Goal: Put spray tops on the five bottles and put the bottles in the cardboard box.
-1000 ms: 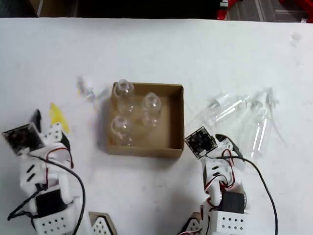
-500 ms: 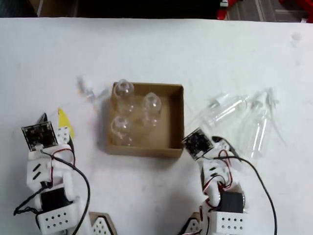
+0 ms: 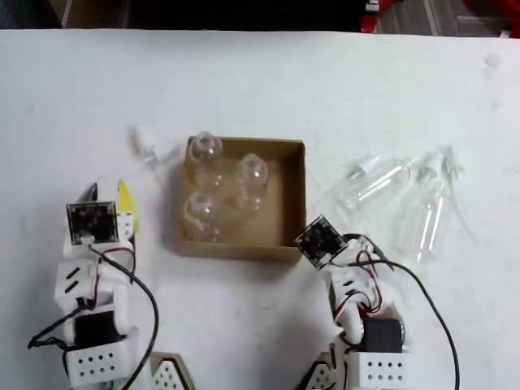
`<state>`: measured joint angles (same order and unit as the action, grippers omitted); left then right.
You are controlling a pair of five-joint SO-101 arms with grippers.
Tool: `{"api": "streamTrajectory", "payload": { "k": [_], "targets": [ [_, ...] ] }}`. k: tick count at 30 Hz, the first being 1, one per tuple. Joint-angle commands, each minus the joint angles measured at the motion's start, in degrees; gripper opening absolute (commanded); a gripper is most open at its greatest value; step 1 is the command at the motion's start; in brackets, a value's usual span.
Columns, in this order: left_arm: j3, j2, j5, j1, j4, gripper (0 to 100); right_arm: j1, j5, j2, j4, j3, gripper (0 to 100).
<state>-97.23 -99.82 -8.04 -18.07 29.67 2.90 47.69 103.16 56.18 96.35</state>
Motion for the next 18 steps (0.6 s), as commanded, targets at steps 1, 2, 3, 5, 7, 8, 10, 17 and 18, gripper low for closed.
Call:
{"api": "streamTrajectory", "payload": {
  "k": [1, 2, 3, 5, 7, 8, 10, 17, 18],
  "targets": [
    [0.0, -0.7, -0.9, 1.0, -0.4, 13, -1.3, 0.6, 0.3, -5.6, 0.5, 1.8],
    [0.0, -0.7, -0.9, 1.0, -0.4, 13, -1.3, 0.6, 0.3, -7.4, 0.5, 1.8],
    [0.0, -0.7, -0.9, 1.1, -0.4, 13, -1.3, 0.6, 0.3, -9.0, 0.5, 1.8],
    [0.0, -0.7, -0.9, 1.4, -0.4, 13, -1.3, 0.6, 0.3, -11.2, 0.5, 1.7],
    [0.0, -0.7, -1.1, 2.6, -0.4, 13, -1.8, 0.5, 0.3, -11.0, 0.5, 1.5],
    [0.0, -0.7, -1.1, 3.0, 0.4, 13, -2.4, 0.5, 0.3, -10.4, 0.5, 1.5],
    [0.0, -0.7, -1.1, 3.6, 0.8, 13, -2.3, 0.1, 0.3, -12.7, 0.5, 1.5],
    [0.0, -0.7, -1.1, 3.6, 0.9, 13, -7.9, -7.9, 0.3, -28.9, 0.1, 1.8],
    [0.0, -0.7, -1.1, 3.9, 0.9, 13, -8.1, -8.0, 0.2, -28.8, -0.7, 1.8]
  ]
}}
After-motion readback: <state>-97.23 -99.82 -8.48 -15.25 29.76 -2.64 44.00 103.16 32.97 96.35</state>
